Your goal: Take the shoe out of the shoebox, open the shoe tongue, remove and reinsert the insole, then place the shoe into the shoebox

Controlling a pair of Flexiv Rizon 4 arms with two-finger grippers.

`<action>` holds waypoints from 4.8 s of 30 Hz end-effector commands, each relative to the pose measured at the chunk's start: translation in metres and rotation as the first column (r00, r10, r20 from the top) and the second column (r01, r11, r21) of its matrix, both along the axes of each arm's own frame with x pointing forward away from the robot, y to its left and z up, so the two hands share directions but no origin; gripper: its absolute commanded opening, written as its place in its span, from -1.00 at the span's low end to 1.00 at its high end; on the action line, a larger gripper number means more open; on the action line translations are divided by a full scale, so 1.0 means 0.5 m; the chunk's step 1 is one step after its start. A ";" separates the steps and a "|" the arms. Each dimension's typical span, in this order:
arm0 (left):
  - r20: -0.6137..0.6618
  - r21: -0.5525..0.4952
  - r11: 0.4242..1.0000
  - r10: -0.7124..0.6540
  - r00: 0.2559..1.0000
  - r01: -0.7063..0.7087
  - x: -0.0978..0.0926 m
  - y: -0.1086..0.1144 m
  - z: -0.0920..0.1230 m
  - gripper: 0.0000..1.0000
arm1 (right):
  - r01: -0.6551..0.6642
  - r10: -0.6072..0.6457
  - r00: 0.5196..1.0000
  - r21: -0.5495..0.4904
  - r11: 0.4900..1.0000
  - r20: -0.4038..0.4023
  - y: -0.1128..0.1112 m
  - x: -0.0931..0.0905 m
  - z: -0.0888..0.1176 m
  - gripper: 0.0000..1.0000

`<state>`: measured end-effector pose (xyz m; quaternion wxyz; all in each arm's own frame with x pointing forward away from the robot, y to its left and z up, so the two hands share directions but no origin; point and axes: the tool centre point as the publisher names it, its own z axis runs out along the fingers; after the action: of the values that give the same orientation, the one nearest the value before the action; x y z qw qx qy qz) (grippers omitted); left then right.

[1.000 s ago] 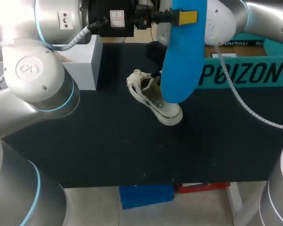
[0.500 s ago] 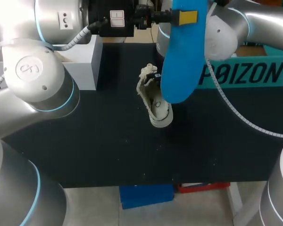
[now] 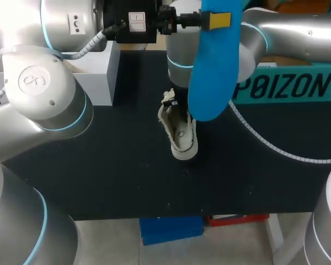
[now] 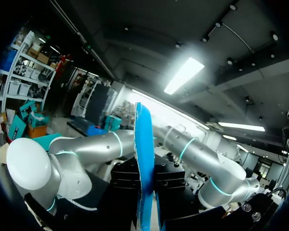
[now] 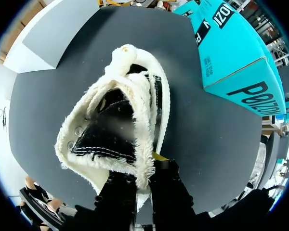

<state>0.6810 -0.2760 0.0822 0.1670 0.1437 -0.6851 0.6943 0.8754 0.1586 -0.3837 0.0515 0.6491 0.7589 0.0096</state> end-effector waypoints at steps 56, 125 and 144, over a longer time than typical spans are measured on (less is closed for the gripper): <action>0.000 0.002 1.000 0.004 1.000 -0.004 -0.002 -0.001 -0.002 -1.00 | -0.224 -0.025 0.964 0.855 0.467 0.266 0.003 -0.035 0.269 1.00; 0.404 -0.034 0.998 0.057 0.913 -0.047 0.029 -0.023 -0.161 -1.00 | -0.041 -0.150 0.987 0.991 0.129 0.061 -0.004 -0.021 0.293 1.00; 0.438 -0.040 0.998 0.062 0.897 -0.050 0.017 -0.021 -0.171 -1.00 | -0.041 -0.150 0.987 0.991 0.129 0.061 -0.004 -0.021 0.293 1.00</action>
<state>0.6960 -0.2862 0.0027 0.0046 0.0087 -0.6941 0.7198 0.8649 0.1546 -0.2362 -0.3351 0.5452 0.5351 0.5515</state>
